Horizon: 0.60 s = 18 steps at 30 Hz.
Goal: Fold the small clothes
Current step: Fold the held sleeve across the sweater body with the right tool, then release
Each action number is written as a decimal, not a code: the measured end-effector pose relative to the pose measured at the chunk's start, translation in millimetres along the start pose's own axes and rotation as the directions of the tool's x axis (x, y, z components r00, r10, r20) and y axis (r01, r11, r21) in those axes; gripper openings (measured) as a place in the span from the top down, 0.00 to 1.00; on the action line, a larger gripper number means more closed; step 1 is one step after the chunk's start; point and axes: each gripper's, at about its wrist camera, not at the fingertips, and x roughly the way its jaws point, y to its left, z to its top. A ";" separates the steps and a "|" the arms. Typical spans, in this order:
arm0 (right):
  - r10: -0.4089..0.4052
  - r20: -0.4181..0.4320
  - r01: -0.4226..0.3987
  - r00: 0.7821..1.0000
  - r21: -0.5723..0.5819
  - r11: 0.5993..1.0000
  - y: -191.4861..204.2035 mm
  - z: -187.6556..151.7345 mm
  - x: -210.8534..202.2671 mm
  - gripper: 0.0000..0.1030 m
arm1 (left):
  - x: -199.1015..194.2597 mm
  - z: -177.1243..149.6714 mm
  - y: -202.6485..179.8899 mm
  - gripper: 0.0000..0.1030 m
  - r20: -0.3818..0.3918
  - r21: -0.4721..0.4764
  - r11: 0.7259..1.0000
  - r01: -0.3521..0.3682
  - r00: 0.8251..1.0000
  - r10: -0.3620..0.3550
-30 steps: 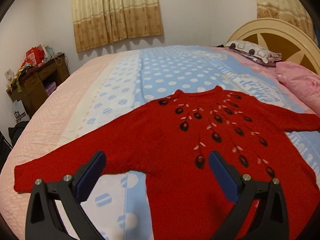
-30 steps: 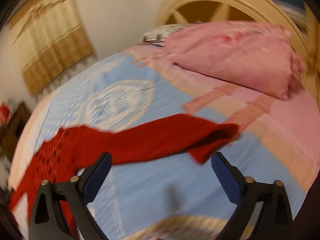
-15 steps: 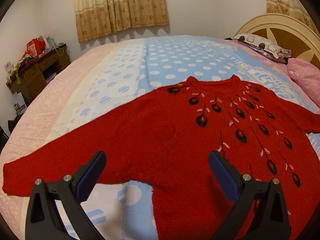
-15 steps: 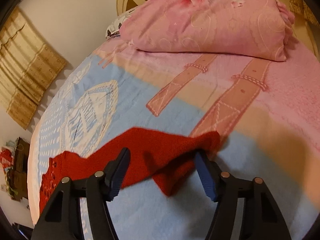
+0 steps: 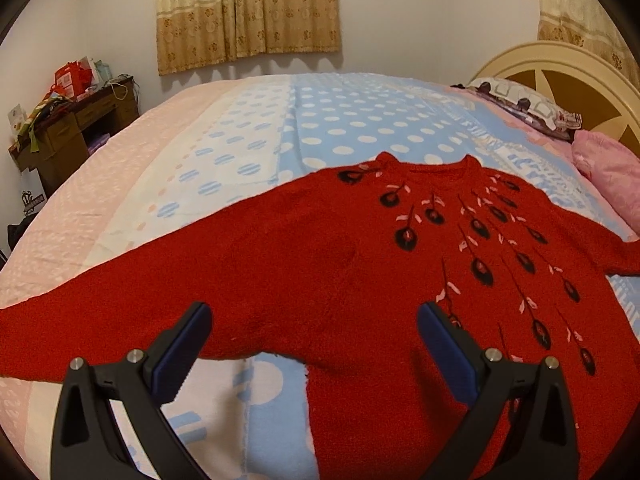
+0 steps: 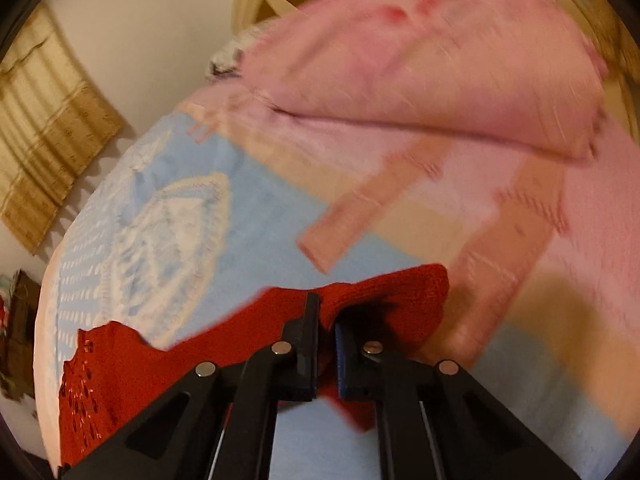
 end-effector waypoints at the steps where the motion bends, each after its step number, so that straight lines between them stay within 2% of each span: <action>1: 0.020 0.015 -0.020 1.000 -0.017 1.000 9.8 2.7 -4.7 0.95 | -0.4 -0.3 0.6 0.00 0.002 -0.004 1.000 0.001 1.000 -0.001; 4: 0.078 0.067 -0.071 0.995 -0.102 0.992 54.8 11.0 -23.9 0.95 | -0.4 -2.0 3.2 0.00 0.002 -0.020 1.000 0.013 1.000 -0.013; 8: 0.178 0.103 -0.149 0.979 -0.243 0.959 130.2 10.2 -49.2 0.95 | -1.3 -4.1 7.3 0.00 0.008 -0.039 0.999 0.028 1.000 -0.028; 11: 0.254 0.081 -0.207 0.964 -0.370 0.905 194.1 -9.0 -61.7 0.95 | -1.7 -5.2 10.3 0.00 0.013 -0.055 0.998 0.039 0.999 -0.038; 13: 0.300 0.049 -0.246 0.953 -0.458 0.854 239.1 -30.3 -64.9 0.95 | -1.3 -5.9 12.4 0.00 0.013 -0.065 0.997 0.045 0.999 -0.044; 18: 0.371 -0.029 -0.316 0.928 -0.586 0.746 314.6 -90.6 -62.0 0.95 | -2.8 -8.1 17.3 0.00 0.020 -0.081 0.995 0.056 0.998 -0.054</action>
